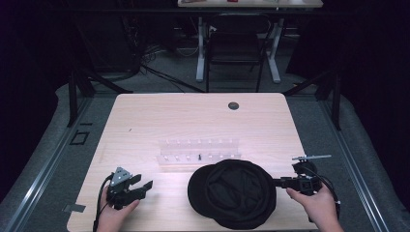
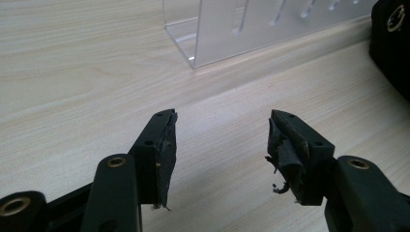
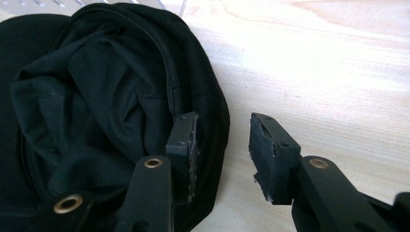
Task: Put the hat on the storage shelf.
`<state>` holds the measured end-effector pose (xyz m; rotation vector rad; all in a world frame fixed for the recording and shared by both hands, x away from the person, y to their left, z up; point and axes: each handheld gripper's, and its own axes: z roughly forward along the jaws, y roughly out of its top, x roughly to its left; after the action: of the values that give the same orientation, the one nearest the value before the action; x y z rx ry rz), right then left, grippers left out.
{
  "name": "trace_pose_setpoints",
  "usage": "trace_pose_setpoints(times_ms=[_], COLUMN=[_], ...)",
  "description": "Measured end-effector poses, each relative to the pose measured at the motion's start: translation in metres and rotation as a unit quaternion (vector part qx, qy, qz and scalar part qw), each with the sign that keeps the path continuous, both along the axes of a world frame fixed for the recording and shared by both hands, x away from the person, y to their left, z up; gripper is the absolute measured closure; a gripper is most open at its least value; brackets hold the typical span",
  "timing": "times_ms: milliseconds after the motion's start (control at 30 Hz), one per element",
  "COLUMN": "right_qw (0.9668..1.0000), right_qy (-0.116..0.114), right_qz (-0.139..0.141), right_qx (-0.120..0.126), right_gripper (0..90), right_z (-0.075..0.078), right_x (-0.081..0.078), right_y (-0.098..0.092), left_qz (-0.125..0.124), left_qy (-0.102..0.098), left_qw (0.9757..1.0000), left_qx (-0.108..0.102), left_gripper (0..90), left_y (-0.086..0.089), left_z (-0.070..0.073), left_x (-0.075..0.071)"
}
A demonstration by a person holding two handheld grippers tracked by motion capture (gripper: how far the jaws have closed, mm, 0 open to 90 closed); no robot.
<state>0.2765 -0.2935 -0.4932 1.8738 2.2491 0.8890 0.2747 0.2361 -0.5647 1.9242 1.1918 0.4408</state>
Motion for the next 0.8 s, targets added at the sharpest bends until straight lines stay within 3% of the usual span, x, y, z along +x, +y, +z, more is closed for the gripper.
trace_pose_setpoints(times_ms=[367, 667, 767, 800], right_qw=[1.0, 0.9991, 0.9976, 0.9976], right_qy=[0.002, 0.038, 0.066, 0.066], right_qz=[0.001, 0.002, 0.006, 0.006], right_qx=[-0.008, -0.017, -0.02, -0.02], right_gripper=[70.6, 61.2, 58.3, 58.3], right_z=[-0.003, -0.005, -0.008, -0.008], right_x=[0.002, 0.011, 0.015, 0.015], right_y=[0.006, 0.009, 0.01, 0.01], left_qz=[-0.002, -0.001, -0.002, -0.002], left_qy=[0.002, 0.004, 0.005, 0.005], left_qw=[1.0, 1.0, 1.0, 1.0], left_qx=[0.0, 0.0, 0.0, 0.0], left_gripper=[43.5, 43.5, 43.5, 43.5], left_y=[-0.001, 0.0, 0.0, 0.0], left_z=[0.0, 0.0, 0.0, 0.0], left_x=[0.0, 0.0, 0.0, 0.0])
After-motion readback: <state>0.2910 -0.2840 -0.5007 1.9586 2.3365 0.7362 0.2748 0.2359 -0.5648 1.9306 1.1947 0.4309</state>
